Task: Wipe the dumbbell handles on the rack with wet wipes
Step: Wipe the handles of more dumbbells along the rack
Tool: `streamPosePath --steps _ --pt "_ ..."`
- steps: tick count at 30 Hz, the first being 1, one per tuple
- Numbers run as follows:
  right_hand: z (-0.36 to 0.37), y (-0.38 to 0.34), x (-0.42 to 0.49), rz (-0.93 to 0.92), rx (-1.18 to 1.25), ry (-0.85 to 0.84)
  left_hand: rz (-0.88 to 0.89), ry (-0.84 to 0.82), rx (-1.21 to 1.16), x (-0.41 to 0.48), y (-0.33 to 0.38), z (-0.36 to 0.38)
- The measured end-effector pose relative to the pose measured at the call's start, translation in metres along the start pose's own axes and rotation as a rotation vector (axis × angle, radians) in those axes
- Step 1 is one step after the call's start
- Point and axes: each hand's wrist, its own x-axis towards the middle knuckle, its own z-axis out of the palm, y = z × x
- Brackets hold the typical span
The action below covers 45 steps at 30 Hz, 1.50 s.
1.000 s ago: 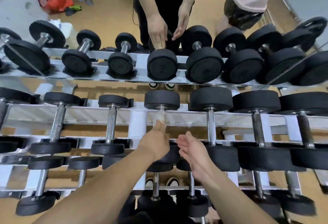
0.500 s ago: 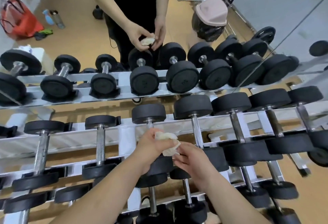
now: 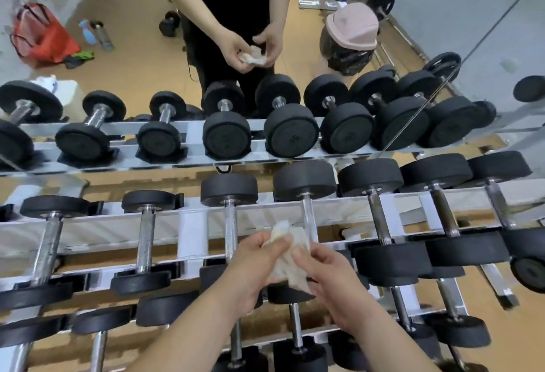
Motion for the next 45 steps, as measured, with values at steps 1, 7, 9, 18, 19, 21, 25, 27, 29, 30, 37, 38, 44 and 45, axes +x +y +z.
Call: streamPosePath --steps 1,7,9,18,19,21,25,27,29,30,37,38,44,45 --pt "-0.008 -0.002 -0.002 -0.001 -0.002 0.019 0.016 0.013 0.029 -0.001 -0.002 0.01" --pt "-0.069 -0.015 -0.01 0.041 0.096 0.095 0.008 -0.025 -0.015 -0.001 -0.004 0.073" --pt "-0.094 -0.019 -0.01 0.04 0.157 0.081 -0.018 -0.033 -0.054 0.004 -0.002 0.096" --pt "-0.152 -0.036 -0.005 0.074 0.323 0.161 -0.171 -0.207 -0.154 0.012 -0.01 0.147" --pt "-0.152 -0.038 -0.004 0.08 0.305 0.16 -0.182 -0.192 -0.197 0.012 -0.009 0.147" --pt "-0.15 -0.041 0.0 0.082 0.262 0.158 -0.154 -0.163 -0.315 0.016 -0.007 0.142" --pt "-0.145 -0.042 0.011 0.098 0.191 0.159 -0.096 -0.193 -0.473 0.033 0.001 0.133" --pt "-0.141 -0.044 0.013 0.114 0.185 0.182 -0.168 -0.218 -0.488 0.039 0.001 0.14" --pt "-0.141 -0.049 0.017 0.085 0.214 0.2 -0.286 -0.259 -0.433 0.044 -0.001 0.15" --pt "-0.143 -0.052 0.021 0.072 0.224 0.201 -0.319 -0.278 -0.377 0.047 -0.001 0.156" --pt "-0.14 -0.057 0.07 0.061 0.169 0.236 -0.338 -0.141 -0.39 0.074 0.011 0.122" --pt "-0.136 -0.056 0.077 0.076 0.151 0.223 -0.339 -0.144 -0.409 0.075 0.014 0.112" --pt "-0.097 -0.05 0.121 0.142 -0.007 0.224 -0.354 -0.104 -0.285 0.089 0.022 0.066" --pt "-0.093 -0.05 0.125 0.147 -0.028 0.257 -0.343 -0.085 -0.261 0.092 0.023 0.059"
